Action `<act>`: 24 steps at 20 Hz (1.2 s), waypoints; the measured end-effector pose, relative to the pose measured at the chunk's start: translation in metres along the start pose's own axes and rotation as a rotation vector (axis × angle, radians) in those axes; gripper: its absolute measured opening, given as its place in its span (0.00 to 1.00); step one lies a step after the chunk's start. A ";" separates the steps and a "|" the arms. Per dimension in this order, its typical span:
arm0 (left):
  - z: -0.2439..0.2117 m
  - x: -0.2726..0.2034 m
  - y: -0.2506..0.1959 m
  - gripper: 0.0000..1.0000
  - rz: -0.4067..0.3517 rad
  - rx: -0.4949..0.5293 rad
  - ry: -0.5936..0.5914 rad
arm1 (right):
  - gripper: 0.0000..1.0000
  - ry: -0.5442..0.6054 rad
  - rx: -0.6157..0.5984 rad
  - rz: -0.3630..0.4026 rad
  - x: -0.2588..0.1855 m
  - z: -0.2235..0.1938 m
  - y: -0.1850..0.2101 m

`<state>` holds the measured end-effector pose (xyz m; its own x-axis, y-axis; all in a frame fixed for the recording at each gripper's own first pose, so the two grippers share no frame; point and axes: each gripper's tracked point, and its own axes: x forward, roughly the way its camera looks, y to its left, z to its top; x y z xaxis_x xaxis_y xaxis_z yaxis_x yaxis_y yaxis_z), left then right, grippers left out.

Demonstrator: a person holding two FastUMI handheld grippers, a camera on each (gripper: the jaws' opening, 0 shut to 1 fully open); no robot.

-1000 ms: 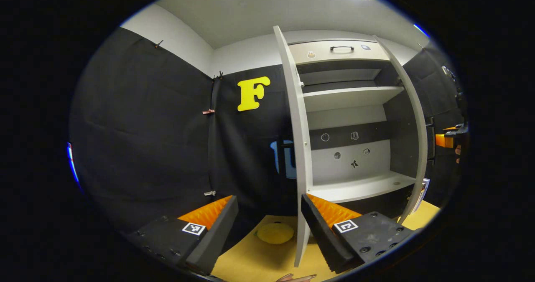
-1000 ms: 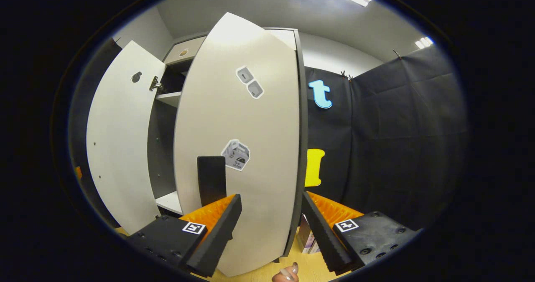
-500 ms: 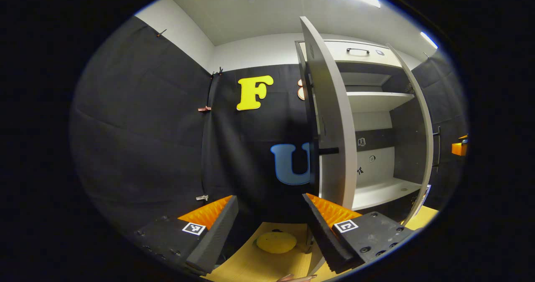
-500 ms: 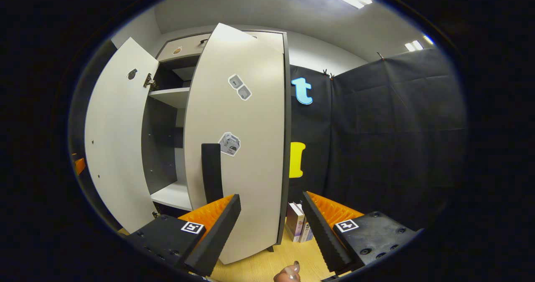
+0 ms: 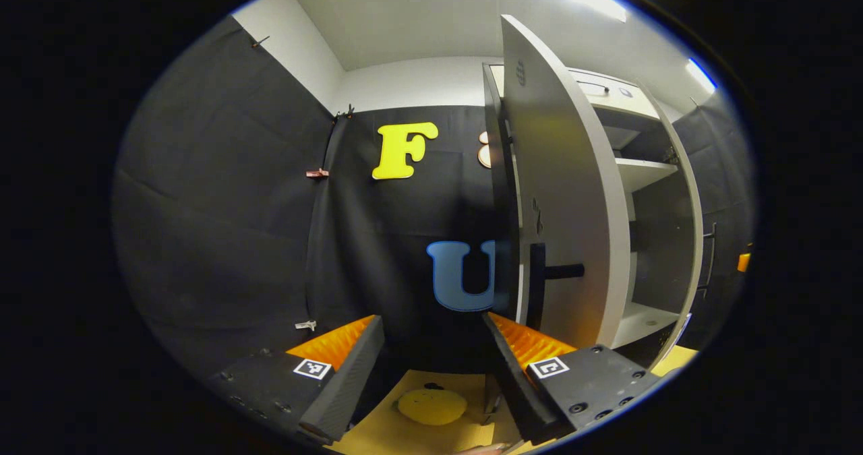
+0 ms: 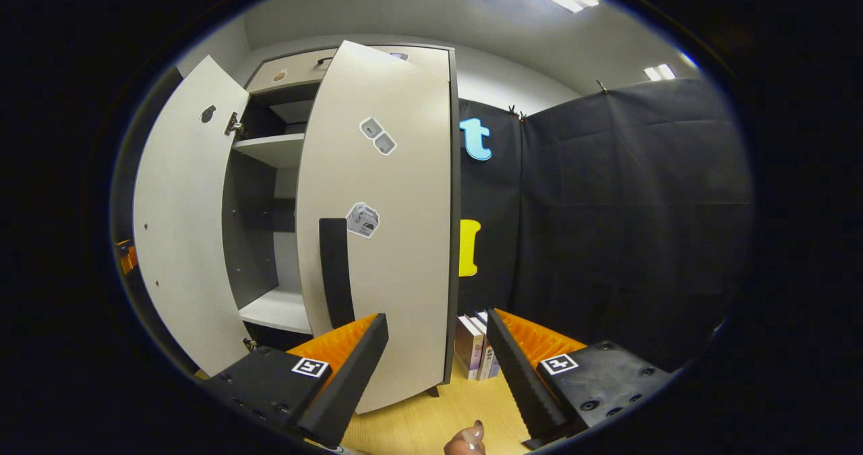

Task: Grasp the bottle in the cabinet with the left hand and place it on the coaster, then close the right door with the right hand and the left door with the left hand.

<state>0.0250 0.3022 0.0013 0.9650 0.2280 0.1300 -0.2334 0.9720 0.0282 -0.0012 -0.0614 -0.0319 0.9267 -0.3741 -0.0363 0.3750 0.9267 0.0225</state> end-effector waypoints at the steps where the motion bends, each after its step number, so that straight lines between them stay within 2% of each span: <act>1: 0.001 0.003 -0.003 0.90 -0.010 0.013 0.001 | 0.97 0.000 0.001 0.002 0.002 -0.001 0.002; 3: 0.004 0.003 -0.007 0.88 -0.020 0.063 0.000 | 0.97 0.014 0.009 0.012 0.006 -0.005 0.007; 4: 0.003 -0.001 -0.006 0.83 -0.017 0.074 0.002 | 0.97 0.020 0.018 0.023 0.009 -0.007 0.011; 7: 0.003 -0.002 -0.012 0.88 -0.028 0.036 0.016 | 0.98 0.029 0.028 0.060 0.015 -0.012 0.018; 10: 0.007 -0.005 -0.019 0.83 -0.047 0.048 0.015 | 0.97 0.030 0.013 0.080 0.026 -0.014 0.018; 11: 0.009 -0.006 -0.027 0.87 -0.068 0.046 0.018 | 0.98 0.032 0.018 0.090 0.030 -0.013 0.019; 13: 0.004 -0.008 -0.062 0.83 -0.109 0.028 0.025 | 0.98 0.028 0.036 0.105 0.039 -0.011 0.018; 17: 0.005 -0.009 -0.114 0.86 -0.190 0.004 0.027 | 0.98 0.004 0.057 0.122 0.052 0.000 0.008; 22: -0.008 -0.007 -0.163 0.89 -0.271 -0.100 0.068 | 0.97 0.001 0.037 0.126 0.063 0.005 -0.013; 24: -0.009 -0.010 -0.167 0.91 -0.265 -0.078 0.071 | 0.98 0.010 0.025 0.124 0.066 0.002 -0.019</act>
<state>0.0550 0.1386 -0.0139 0.9977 -0.0342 0.0588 0.0356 0.9991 -0.0244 0.0531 -0.1039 -0.0327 0.9656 -0.2565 -0.0418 0.2585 0.9646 0.0526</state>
